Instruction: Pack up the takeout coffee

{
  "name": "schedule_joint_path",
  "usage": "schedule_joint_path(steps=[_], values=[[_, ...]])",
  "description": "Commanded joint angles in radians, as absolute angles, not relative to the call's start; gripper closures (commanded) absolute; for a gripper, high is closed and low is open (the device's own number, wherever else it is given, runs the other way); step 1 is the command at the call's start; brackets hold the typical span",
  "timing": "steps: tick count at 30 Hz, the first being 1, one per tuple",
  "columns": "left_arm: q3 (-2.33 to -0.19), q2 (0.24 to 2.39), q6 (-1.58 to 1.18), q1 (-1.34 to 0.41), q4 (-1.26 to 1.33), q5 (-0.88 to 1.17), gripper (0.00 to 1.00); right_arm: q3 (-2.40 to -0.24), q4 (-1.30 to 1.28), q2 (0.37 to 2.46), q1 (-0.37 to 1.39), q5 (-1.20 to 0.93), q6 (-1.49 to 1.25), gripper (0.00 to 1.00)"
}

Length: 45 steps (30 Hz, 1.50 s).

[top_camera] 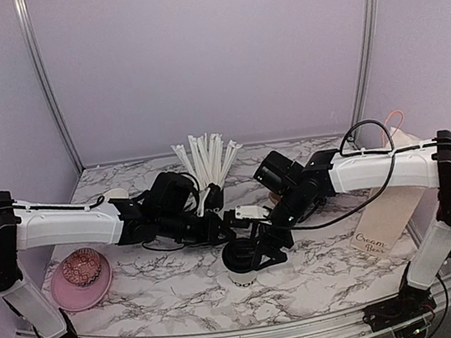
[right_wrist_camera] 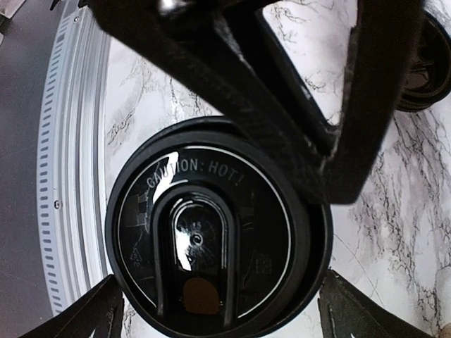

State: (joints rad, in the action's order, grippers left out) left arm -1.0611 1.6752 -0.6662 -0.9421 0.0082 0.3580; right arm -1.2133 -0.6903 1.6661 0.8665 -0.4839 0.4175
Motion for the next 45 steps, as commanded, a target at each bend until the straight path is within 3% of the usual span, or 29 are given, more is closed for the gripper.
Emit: schedule_joint_path(steps=[1,8,23,25,30,41,45], values=[[-0.983,1.709,-0.693,-0.948,-0.072,0.368,0.85,-1.209,-0.628,1.720,0.863,-0.268,0.375,0.08],[-0.982,1.671,-0.703,-0.957,-0.074,0.364,0.86,-1.251,-0.653,1.720,0.863,-0.320,0.384,0.09],[-1.009,1.672,-0.695,-0.960,-0.099,0.346,0.86,-1.290,-0.718,1.606,0.854,-0.309,0.492,0.02],[-1.016,1.658,-0.687,-0.961,-0.100,0.342,0.81,-1.306,-0.733,1.581,0.855,-0.335,0.532,0.02],[-1.049,1.598,-0.657,-0.960,-0.104,0.290,0.59,-1.339,-0.752,1.597,0.862,-0.402,0.571,0.02],[-1.060,1.581,-0.653,-0.960,-0.103,0.285,0.56,-1.297,-0.733,1.612,0.866,-0.402,0.561,0.03],[-1.041,1.565,-0.622,-0.975,-0.104,0.294,0.44,-1.261,-0.730,1.584,0.860,-0.400,0.558,0.03]])
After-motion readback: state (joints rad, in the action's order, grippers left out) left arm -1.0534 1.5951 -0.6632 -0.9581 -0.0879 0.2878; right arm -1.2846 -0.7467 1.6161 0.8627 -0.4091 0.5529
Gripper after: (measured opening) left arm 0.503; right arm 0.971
